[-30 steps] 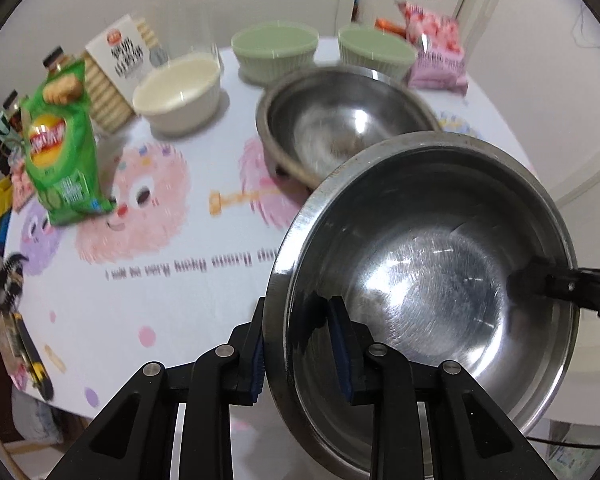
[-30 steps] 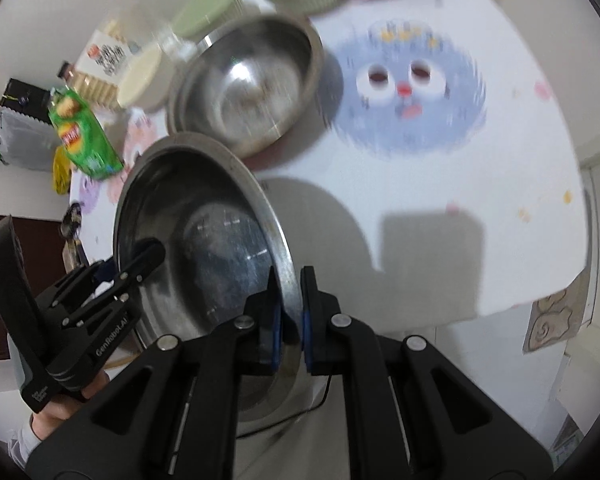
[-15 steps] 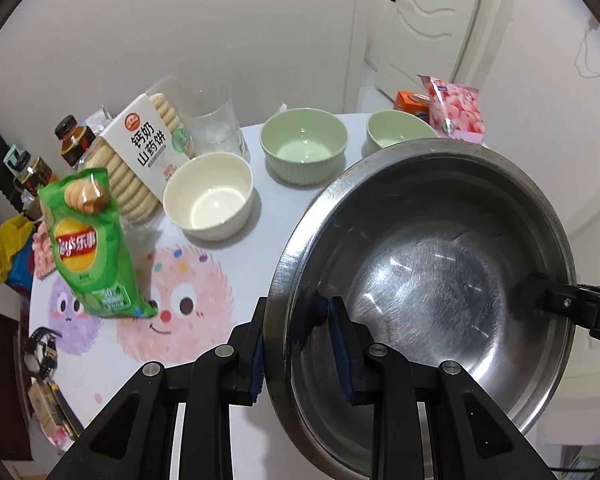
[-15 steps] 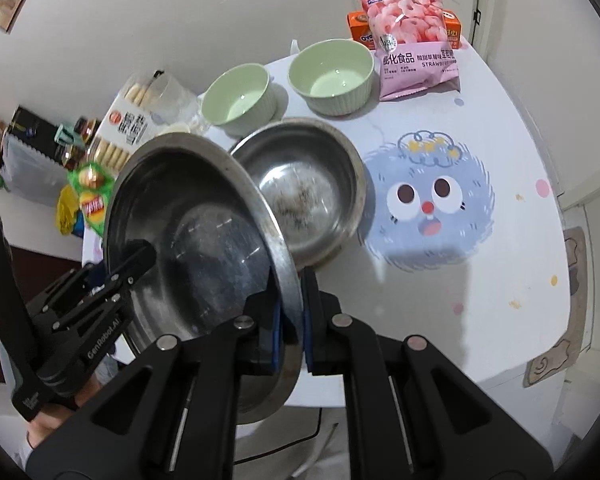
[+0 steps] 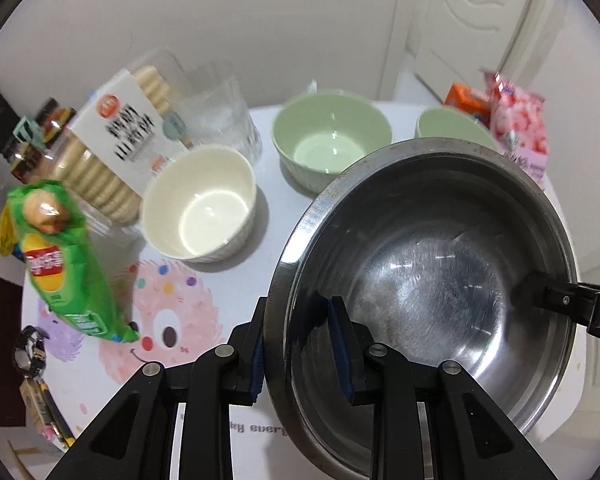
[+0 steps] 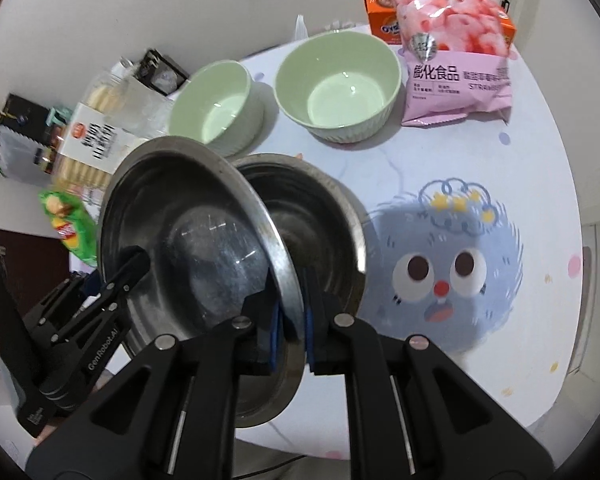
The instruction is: Organize plates and bowls
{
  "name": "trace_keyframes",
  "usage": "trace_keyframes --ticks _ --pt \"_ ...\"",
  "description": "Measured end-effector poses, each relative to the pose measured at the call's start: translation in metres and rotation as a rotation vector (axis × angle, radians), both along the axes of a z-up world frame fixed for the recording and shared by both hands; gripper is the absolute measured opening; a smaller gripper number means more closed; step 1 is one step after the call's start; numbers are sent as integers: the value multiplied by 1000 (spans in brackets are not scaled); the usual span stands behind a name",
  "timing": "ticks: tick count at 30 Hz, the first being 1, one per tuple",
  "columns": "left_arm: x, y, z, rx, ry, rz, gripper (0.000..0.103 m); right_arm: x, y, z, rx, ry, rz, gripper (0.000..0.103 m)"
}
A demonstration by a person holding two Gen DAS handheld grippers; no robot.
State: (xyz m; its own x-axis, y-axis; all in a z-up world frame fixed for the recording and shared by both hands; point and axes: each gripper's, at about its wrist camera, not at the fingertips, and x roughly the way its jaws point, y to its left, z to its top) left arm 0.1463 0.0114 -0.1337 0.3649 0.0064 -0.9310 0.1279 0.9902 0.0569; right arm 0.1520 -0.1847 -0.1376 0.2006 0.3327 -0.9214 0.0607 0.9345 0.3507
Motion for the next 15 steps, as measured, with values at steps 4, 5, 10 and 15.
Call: trace_keyframes --ticks 4,5,10,15 --pt "9 -5 -14 -11 22 -7 28 13 -3 -16 -22 45 18 13" --pt "10 -6 -17 -10 30 -5 28 15 -5 -20 -20 56 20 13" --pt "12 -10 -30 -5 60 -10 28 18 -5 -30 -29 90 18 13" --pt "11 -12 -34 18 52 -13 30 17 -4 -36 -66 81 42 16"
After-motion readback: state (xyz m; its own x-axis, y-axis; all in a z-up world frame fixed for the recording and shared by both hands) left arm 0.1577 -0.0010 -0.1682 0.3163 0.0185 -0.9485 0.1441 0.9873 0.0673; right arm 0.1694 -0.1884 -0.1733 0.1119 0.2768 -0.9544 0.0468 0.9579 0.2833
